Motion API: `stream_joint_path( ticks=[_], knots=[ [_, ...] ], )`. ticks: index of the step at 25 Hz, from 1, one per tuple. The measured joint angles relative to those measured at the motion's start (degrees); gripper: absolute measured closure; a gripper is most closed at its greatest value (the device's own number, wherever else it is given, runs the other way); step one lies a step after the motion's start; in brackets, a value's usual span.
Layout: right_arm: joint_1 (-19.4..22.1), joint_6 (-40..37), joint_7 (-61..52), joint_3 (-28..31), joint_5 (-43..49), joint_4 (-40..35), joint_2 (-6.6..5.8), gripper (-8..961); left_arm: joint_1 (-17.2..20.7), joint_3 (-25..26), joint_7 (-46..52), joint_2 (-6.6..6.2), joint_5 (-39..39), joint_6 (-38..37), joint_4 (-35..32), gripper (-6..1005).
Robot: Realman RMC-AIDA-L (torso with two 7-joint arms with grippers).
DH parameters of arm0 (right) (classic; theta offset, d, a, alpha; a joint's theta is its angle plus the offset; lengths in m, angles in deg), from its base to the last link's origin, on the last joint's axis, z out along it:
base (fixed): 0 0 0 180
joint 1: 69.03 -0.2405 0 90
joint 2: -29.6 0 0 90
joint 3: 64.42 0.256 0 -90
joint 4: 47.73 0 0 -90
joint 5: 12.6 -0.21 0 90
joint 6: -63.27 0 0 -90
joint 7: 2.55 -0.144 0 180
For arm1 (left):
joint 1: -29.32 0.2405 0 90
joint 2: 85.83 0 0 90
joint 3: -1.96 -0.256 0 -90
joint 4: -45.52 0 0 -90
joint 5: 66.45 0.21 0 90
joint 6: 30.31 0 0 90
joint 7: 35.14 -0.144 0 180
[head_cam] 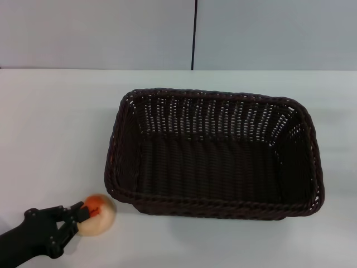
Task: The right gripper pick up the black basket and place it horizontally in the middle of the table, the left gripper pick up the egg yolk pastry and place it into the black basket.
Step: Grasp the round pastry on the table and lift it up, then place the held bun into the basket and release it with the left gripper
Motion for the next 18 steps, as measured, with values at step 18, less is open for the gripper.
stream_joint_path(
  ticks=[18],
  knots=[
    [0.42,-0.22,0.00,1.10,-0.45,0.00,-0.09,618,0.65,21.04,-0.19,-1.80,-0.27,-8.07,-0.07,956]
  ],
)
